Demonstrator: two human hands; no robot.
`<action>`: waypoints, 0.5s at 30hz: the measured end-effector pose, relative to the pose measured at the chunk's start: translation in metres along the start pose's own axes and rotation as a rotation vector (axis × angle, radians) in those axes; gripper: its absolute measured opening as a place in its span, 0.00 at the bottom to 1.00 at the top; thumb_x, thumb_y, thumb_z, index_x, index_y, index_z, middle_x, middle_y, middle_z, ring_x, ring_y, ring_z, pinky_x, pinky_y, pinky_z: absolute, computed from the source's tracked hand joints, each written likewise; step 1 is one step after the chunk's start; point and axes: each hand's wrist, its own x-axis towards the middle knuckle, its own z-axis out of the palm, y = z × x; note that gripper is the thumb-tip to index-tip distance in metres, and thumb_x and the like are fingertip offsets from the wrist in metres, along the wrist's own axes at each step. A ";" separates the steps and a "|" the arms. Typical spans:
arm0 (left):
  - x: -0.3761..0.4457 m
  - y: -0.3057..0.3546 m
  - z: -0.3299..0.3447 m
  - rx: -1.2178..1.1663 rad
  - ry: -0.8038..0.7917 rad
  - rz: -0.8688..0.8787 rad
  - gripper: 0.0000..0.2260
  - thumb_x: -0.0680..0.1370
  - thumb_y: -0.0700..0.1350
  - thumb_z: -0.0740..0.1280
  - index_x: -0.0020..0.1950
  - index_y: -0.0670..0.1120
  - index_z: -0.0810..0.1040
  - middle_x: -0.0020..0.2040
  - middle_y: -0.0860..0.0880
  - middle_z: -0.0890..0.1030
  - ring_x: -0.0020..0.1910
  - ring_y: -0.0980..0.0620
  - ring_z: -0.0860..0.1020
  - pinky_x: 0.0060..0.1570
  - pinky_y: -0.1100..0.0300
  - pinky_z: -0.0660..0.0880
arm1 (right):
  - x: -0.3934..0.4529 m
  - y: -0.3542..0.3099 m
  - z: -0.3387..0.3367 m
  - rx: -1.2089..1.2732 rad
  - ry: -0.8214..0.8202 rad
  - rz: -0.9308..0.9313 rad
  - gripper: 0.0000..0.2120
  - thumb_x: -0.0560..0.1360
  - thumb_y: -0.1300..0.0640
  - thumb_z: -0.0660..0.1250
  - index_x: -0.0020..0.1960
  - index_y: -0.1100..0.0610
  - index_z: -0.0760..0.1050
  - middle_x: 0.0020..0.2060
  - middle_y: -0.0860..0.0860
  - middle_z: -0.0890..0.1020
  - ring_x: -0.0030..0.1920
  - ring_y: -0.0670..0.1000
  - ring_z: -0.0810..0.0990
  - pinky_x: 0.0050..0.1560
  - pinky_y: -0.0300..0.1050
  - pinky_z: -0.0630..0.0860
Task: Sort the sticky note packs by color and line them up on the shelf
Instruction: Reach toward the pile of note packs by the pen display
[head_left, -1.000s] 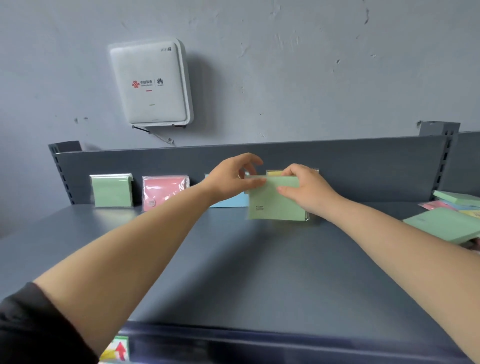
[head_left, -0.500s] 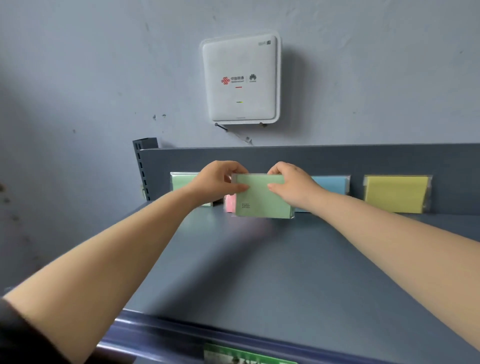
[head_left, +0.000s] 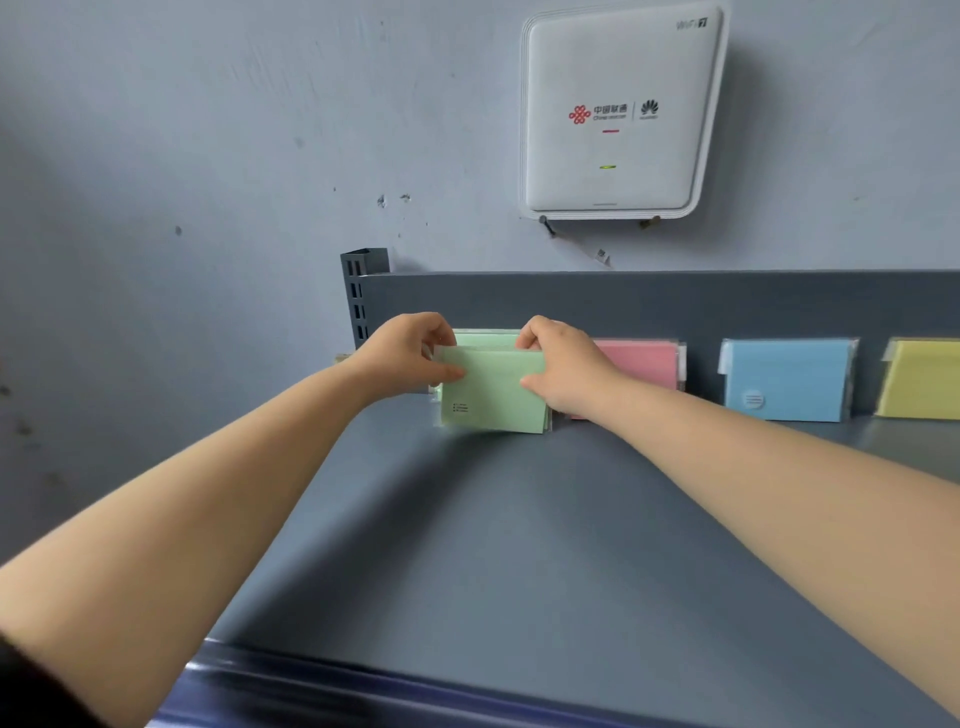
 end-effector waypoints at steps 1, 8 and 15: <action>0.002 -0.006 0.000 -0.007 0.002 -0.011 0.10 0.70 0.43 0.74 0.46 0.47 0.74 0.45 0.48 0.77 0.33 0.55 0.73 0.32 0.68 0.71 | 0.003 -0.003 0.003 -0.004 0.009 0.006 0.16 0.74 0.64 0.66 0.61 0.58 0.68 0.63 0.53 0.72 0.63 0.52 0.71 0.54 0.40 0.67; 0.017 -0.022 0.003 0.012 0.075 -0.027 0.13 0.70 0.44 0.74 0.52 0.44 0.76 0.47 0.48 0.75 0.41 0.51 0.73 0.42 0.60 0.69 | 0.017 -0.012 0.017 -0.153 0.068 -0.027 0.14 0.74 0.64 0.64 0.59 0.60 0.68 0.59 0.54 0.73 0.60 0.55 0.71 0.58 0.47 0.70; 0.027 -0.029 0.007 0.032 0.115 -0.024 0.15 0.70 0.44 0.73 0.53 0.43 0.74 0.47 0.48 0.75 0.42 0.49 0.74 0.41 0.59 0.68 | 0.023 -0.015 0.028 -0.364 0.155 -0.018 0.14 0.75 0.63 0.63 0.59 0.58 0.67 0.58 0.53 0.71 0.59 0.55 0.67 0.55 0.47 0.70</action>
